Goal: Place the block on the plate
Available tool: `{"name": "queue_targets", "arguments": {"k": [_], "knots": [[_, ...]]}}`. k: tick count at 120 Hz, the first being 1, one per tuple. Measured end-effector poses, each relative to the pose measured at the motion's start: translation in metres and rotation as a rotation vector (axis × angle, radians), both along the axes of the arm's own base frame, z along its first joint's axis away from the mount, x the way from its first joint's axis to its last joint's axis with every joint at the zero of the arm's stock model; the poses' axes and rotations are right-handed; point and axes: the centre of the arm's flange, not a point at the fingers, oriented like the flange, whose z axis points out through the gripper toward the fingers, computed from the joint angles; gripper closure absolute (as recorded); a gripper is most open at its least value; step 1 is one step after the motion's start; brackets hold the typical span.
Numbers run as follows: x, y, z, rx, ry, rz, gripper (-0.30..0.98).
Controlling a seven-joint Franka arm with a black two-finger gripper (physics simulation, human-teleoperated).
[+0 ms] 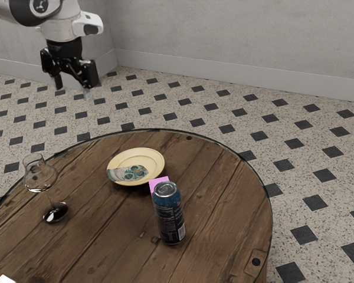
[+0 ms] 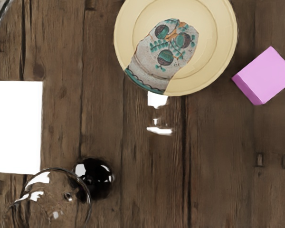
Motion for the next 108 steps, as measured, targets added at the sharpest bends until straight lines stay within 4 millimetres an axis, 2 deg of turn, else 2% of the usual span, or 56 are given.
{"name": "queue_targets", "arguments": {"k": [12,20,24,32,39,54,65,87,108], "knots": [[0.003,-0.001,-0.004,0.012,0.006,0.008,0.0],[0.01,-0.009,-0.016,0.018,0.025,-0.001,0.0],[0.02,-0.014,-0.032,0.022,0.04,-0.008,0.0],[0.036,-0.026,-0.079,0.022,0.059,-0.012,0.0],[0.042,-0.039,-0.119,-0.004,0.077,0.019,0.0],[0.057,-0.075,-0.19,-0.038,0.093,0.102,0.0],[0.07,-0.088,-0.237,-0.047,0.086,0.188,0.0],[0.089,-0.109,-0.299,-0.071,0.041,0.355,0.0],[0.102,-0.112,-0.331,-0.072,-0.011,0.483,0.0]]}}
